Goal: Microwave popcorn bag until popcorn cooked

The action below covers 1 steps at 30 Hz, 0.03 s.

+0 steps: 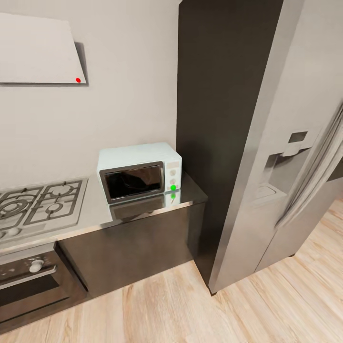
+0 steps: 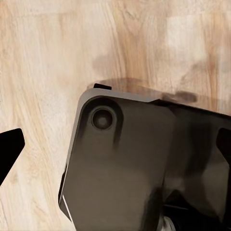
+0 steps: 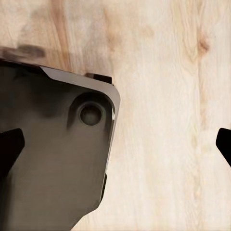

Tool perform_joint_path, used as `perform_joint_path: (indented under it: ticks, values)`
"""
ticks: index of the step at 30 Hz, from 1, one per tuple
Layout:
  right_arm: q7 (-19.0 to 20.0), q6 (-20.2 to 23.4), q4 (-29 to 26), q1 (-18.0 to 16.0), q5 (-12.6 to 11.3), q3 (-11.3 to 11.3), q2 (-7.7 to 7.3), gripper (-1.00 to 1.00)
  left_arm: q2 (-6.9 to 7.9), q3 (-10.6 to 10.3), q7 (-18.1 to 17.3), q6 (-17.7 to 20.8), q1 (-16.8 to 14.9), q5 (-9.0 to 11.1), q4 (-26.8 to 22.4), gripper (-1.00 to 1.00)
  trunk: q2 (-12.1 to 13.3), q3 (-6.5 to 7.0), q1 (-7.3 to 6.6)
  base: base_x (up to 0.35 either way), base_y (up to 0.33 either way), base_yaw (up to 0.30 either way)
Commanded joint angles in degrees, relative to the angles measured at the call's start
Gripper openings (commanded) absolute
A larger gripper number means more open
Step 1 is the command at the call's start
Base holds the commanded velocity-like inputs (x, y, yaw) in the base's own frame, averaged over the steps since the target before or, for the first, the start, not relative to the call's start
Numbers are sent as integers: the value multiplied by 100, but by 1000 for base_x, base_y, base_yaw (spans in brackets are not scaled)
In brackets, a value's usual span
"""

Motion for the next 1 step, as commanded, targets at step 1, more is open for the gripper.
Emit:
perform_joint_path:
  ticks: [1]
  values:
    - [-32,-10,3,-4,15,35,-3,100,-7,47,-51,1,1,8,-10,100,-7,-8,2,0,0,0]
